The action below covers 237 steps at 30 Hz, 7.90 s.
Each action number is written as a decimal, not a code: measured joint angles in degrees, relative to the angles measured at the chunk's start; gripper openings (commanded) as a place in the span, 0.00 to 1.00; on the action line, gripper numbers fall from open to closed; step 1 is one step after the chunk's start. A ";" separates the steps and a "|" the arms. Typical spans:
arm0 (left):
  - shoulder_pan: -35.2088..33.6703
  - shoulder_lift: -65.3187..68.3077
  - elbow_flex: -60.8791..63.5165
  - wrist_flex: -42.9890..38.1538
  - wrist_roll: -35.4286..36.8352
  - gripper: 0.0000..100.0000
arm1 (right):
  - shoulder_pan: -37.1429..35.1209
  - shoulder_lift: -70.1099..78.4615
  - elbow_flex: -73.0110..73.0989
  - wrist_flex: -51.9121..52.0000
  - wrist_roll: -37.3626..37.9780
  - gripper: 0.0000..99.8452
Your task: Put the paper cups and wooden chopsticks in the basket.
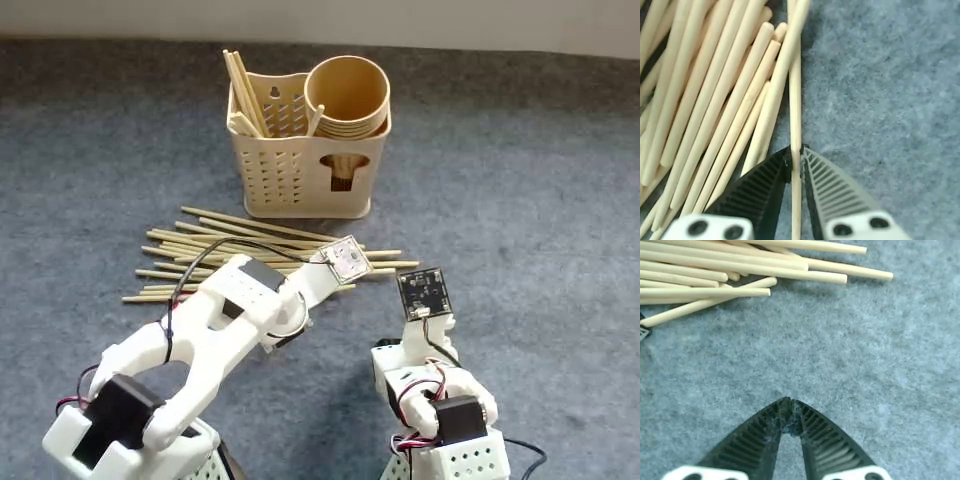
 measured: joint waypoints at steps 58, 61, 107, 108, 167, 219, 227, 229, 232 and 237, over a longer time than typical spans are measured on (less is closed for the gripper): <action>-9.93 -46.59 0.70 5.71 6.33 0.01 | 0.00 0.00 0.00 0.00 0.00 0.01; -11.52 -47.56 -4.40 5.71 8.44 0.01 | 0.00 0.00 0.00 0.00 0.00 0.01; -17.14 -15.03 -12.84 -57.41 27.52 0.11 | 0.00 0.00 0.00 0.00 0.00 0.01; -17.23 -15.03 -13.01 -56.00 27.69 0.11 | 0.00 0.00 0.00 0.00 0.00 0.01; -8.70 -26.02 -5.54 12.84 -8.09 0.10 | 0.00 0.00 0.00 0.00 0.00 0.01; -6.77 14.33 -19.96 4.75 -8.18 0.01 | 0.00 0.00 0.00 0.00 0.00 0.01; -6.24 14.24 -19.96 7.12 -8.18 0.10 | 0.00 0.00 0.00 0.00 0.00 0.01; -6.24 13.10 -19.96 7.91 -6.33 0.12 | 0.00 0.00 0.00 0.00 0.00 0.01; -6.07 9.85 -19.87 10.11 -3.60 0.12 | 0.00 0.00 0.00 0.00 0.00 0.01; -4.92 4.92 -17.23 10.37 -2.46 0.12 | 0.00 0.00 0.00 0.00 0.00 0.01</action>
